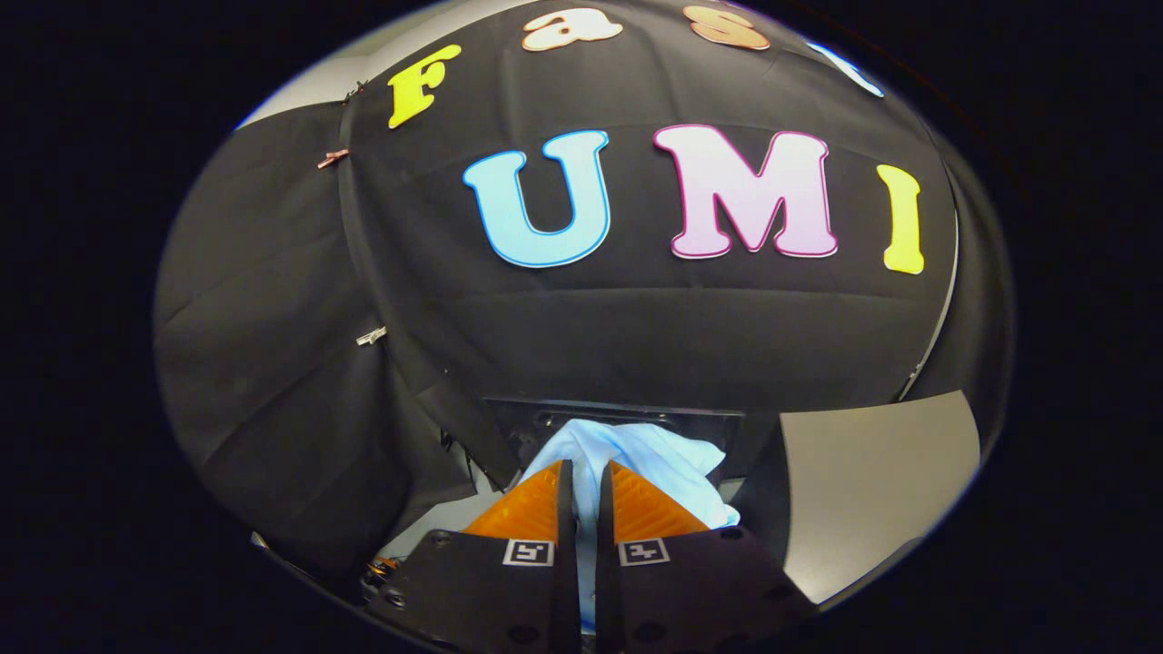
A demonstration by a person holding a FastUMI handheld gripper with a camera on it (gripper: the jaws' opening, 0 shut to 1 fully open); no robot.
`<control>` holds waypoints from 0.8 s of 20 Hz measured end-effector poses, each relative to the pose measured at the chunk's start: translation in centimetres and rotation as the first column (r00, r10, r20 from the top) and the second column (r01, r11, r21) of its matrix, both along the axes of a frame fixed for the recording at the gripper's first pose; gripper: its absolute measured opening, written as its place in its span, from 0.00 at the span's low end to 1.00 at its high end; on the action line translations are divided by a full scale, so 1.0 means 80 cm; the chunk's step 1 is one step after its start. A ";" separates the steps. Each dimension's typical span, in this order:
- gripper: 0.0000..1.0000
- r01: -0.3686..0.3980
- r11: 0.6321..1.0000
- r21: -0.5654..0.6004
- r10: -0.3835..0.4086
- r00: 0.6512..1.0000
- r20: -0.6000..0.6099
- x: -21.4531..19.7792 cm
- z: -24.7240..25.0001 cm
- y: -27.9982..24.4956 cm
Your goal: Put the clothes into the washing machine and then close the washing machine lid.
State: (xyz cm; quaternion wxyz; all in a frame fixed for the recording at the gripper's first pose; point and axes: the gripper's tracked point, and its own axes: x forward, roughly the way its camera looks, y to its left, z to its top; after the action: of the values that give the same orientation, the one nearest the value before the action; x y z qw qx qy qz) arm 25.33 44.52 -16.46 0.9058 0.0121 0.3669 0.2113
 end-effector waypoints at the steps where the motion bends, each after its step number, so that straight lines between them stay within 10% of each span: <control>1: 0.11 -0.005 1.000 -0.007 0.005 1.000 -0.004 -0.002 -0.013 0.009; 16: 0.11 0.023 0.989 -0.147 -0.036 0.995 -0.088 -0.008 -0.231 0.020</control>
State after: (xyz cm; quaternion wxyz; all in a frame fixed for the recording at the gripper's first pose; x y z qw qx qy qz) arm 24.70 46.11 -34.92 0.8897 -0.0393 0.4219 0.1697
